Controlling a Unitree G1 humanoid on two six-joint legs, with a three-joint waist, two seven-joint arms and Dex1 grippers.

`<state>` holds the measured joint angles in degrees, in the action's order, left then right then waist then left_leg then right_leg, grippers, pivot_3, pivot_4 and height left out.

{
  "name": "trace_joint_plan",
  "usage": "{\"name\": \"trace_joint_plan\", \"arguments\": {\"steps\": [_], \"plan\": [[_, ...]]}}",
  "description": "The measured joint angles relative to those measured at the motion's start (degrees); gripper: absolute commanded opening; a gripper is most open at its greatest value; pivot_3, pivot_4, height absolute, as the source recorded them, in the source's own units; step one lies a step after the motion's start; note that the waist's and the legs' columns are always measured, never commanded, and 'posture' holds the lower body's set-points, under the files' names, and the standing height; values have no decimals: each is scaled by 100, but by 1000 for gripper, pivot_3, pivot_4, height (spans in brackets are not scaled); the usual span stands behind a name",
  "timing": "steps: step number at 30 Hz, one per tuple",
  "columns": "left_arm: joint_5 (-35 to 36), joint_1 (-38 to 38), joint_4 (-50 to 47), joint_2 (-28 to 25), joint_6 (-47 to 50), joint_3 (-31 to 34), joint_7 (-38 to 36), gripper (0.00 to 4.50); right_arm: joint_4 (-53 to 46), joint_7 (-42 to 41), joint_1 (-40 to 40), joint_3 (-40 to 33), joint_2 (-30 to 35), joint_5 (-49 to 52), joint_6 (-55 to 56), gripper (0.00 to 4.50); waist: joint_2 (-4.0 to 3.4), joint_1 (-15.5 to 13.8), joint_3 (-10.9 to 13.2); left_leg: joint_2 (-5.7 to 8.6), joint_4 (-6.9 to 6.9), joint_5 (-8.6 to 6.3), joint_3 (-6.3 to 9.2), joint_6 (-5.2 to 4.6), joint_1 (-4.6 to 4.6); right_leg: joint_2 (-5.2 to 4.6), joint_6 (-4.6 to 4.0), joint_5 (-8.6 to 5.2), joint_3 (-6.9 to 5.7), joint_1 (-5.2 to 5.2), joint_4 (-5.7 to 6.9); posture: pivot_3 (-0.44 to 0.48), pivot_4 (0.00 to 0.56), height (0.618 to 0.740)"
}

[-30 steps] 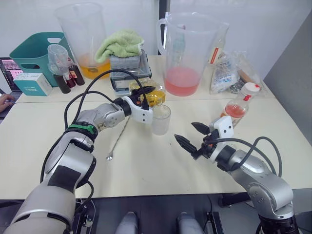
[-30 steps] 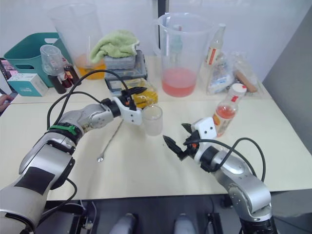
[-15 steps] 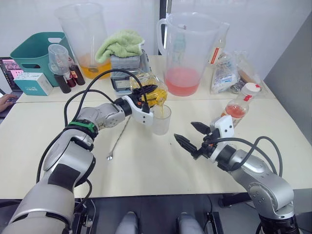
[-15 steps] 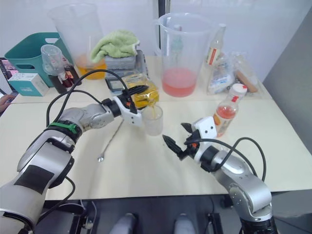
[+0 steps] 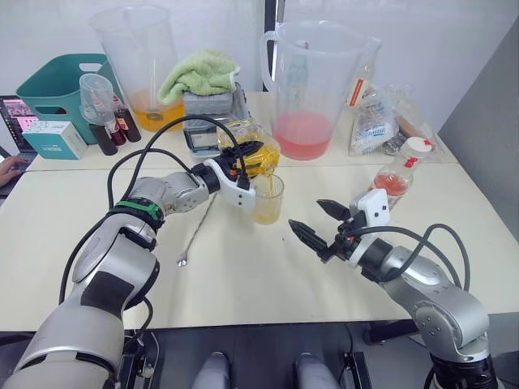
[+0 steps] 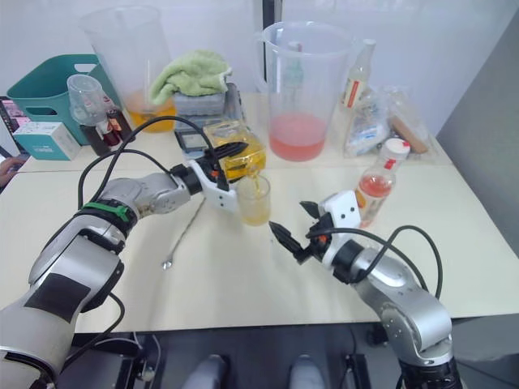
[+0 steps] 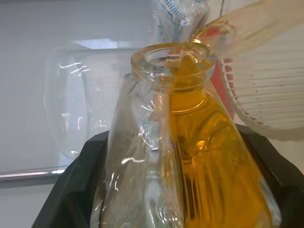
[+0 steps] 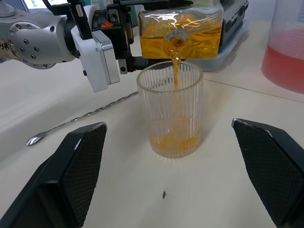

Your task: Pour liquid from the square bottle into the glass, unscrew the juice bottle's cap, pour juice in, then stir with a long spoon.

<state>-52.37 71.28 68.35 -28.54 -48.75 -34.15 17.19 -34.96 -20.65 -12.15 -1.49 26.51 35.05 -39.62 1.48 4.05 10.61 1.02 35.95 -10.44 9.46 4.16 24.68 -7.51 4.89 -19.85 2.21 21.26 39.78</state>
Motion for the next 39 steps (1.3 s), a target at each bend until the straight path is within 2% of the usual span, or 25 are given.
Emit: {"name": "trace_joint_plan", "arguments": {"steps": [14,19,23,25,30,34,39], "plan": [[1010,-78,29,118,-20,414,-1157,2823,0,-3,2,0,2,-1,0,4500,0,12,0,0,2,1,1,1,2,0,0,0,0,3,4,0,150,740],[1951,-248,27,127,-87,1039,-2128,2823,11,-20,-1,0,16,-3,0,4500,0,16,0,0,2,2,2,1,2,0,0,0,0,6,7,0,150,740],[3235,-579,-323,48,243,1835,-3412,2823,27,-67,-57,-5,37,0,0,4500,-1,47,-1,0,3,2,4,1,1,0,-1,0,0,6,11,0,150,740],[3759,-806,-605,7,539,2156,-3906,2823,40,-101,-70,-10,100,0,0,4500,-1,85,-1,0,4,2,7,1,1,0,-1,0,-1,5,13,0,150,740],[5095,-1668,-2152,-64,2292,2949,-4809,2823,131,-264,-286,-25,185,4,0,4500,-1,149,-1,0,14,2,16,0,2,0,-1,1,-3,5,24,0,150,740],[5807,-2259,-3464,-82,3899,3497,-4821,2823,246,-390,-352,-24,218,4,0,4500,-1,164,-1,0,20,2,18,-1,2,0,-1,1,-5,4,29,0,150,740],[6387,-2892,-4653,-41,5620,4188,-4252,2823,369,-625,-487,-25,297,4,0,4500,0,168,-1,0,28,2,19,-1,2,0,-1,1,-6,3,32,0,150,740]]}}
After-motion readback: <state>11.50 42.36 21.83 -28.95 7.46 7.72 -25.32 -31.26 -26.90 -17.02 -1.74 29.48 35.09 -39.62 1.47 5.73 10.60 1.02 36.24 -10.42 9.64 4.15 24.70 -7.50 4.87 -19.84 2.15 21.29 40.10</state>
